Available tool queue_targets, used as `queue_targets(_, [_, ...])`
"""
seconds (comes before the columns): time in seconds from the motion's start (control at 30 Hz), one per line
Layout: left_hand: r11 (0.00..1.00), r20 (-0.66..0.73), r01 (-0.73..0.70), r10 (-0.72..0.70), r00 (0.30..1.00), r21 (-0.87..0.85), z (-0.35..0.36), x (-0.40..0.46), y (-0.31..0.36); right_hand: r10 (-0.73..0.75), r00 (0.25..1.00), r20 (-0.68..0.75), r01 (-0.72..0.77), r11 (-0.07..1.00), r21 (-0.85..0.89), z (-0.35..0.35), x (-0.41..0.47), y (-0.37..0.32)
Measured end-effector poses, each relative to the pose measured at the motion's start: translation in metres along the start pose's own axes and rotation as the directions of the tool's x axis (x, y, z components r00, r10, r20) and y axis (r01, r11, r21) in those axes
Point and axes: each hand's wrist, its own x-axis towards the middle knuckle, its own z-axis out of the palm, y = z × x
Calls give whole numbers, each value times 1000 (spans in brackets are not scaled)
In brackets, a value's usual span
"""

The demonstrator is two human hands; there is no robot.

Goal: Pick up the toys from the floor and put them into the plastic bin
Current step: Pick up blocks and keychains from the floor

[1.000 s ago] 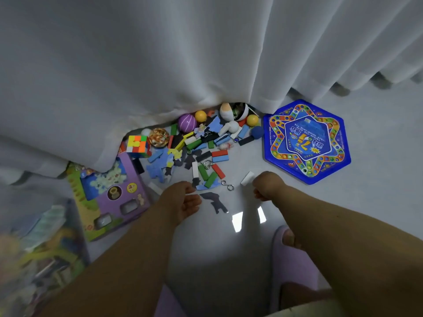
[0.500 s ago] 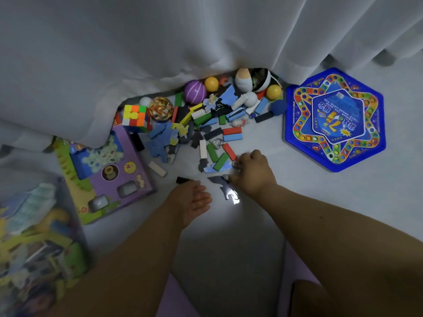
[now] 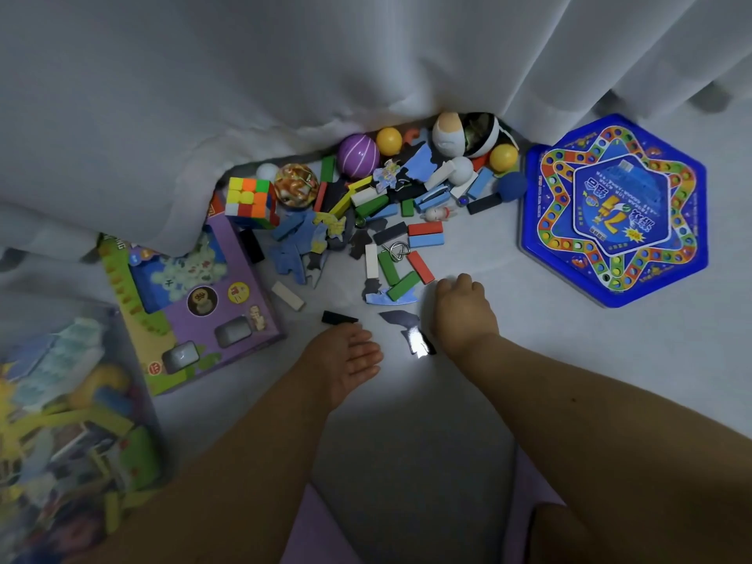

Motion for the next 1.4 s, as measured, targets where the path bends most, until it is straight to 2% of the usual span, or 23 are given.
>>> queue_targets(0.13, [1000,13,2,-2,1000,-12,0,-2,0,28,999,-27,-26,997,68,-2,5,6])
queue_targets(0.4, [998,34,-11,13,999,-60,3,-7,2,166,985,47,-172,922,347,-16,5,9])
queue_targets(0.47, [997,24,-17,19,1000,-75,3,-8,2,154,985,74,-170,823,543,-26,-1,2])
queue_targets(0.5, [996,21,-21,23,1000,-82,2,-8,3,115,986,117,-164,725,668,-30,-5,-5])
queue_targets(0.57, [992,46,-18,23,999,-122,2,-10,3,-79,971,228,-145,565,813,-36,-15,-24])
queue_targets(0.6, [985,84,-5,20,996,-175,2,-12,4,-184,949,254,-114,551,826,-35,-19,-33])
queue_targets(0.67, [954,158,26,23,987,-300,1,-15,5,-269,942,202,-10,578,816,-30,-22,-42])
queue_targets(0.7, [945,165,34,21,986,-326,0,-16,5,-222,968,118,37,590,807,-27,-22,-41])
queue_targets(0.77, [944,141,42,5,990,-328,-3,-20,4,-2,999,-42,34,634,773,-20,-20,-30])
queue_targets(0.83, [948,129,56,-16,992,-313,-7,-23,3,167,983,-77,-68,721,690,-13,-19,-16])
queue_targets(0.9, [955,116,64,-31,993,-291,-9,-22,4,97,995,-6,-81,857,510,-3,-20,-9])
queue_targets(0.97, [960,92,54,-30,995,-276,-8,-22,4,-18,998,62,-7,923,384,6,-24,-12])
queue_targets(1.1, [953,68,13,8,998,-302,-7,-18,4,-69,997,19,59,937,344,10,-21,-18])
queue_targets(1.3, [968,107,15,12,994,-250,-16,-16,-1,-29,998,48,15,964,266,7,-15,-27])
queue_targets(1.37, [965,103,0,28,994,-263,-18,-14,-1,-24,997,67,1,944,329,5,-16,-28])
queue_targets(1.4, [961,105,-4,35,994,-278,-19,-12,0,-15,997,73,-18,901,434,4,-17,-29])
